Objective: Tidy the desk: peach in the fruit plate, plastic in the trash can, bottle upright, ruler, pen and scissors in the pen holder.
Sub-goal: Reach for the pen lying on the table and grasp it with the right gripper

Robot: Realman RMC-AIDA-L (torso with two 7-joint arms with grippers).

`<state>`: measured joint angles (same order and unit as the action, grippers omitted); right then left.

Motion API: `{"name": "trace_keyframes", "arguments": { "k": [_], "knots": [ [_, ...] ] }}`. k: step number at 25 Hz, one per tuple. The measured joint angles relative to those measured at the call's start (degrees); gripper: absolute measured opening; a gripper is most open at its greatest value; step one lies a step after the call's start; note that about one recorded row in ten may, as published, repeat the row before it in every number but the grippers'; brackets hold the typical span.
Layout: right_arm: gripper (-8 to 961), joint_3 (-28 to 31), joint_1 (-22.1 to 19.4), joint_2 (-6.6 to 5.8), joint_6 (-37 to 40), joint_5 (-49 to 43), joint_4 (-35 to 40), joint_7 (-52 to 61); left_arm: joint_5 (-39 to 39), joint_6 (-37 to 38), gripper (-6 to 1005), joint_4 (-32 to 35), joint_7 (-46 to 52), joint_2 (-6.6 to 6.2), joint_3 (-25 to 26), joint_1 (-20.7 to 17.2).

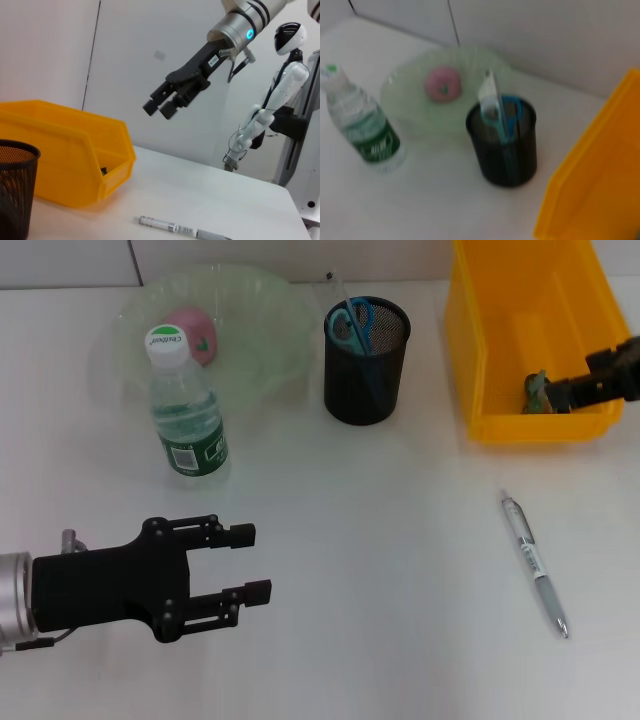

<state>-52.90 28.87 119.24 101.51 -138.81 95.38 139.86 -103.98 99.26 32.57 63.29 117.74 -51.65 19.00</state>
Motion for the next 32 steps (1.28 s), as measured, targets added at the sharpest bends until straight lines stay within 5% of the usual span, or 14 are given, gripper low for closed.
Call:
{"name": "trace_keyframes", "arguments": {
  "k": [10,26,32],
  "knots": [
    [702,-9.8,2.7,0.14,6.5,-12.0,-1.6,7.9,-1.6,-0.3,640,0.1,-0.1,-0.86,-0.5,0.7],
    [702,-26.3,1.5,0.32,-5.6,-15.1,-16.9,15.5,-2.5,-1.2,640,0.7,-0.1,-0.55,0.0,1.2],
    [703,-28.7,2.2,0.29,-5.4,-16.4,-17.0,17.7,-2.5,-1.2,640,0.7,-0.1,-0.07,-0.3,1.5]
  ]
}}
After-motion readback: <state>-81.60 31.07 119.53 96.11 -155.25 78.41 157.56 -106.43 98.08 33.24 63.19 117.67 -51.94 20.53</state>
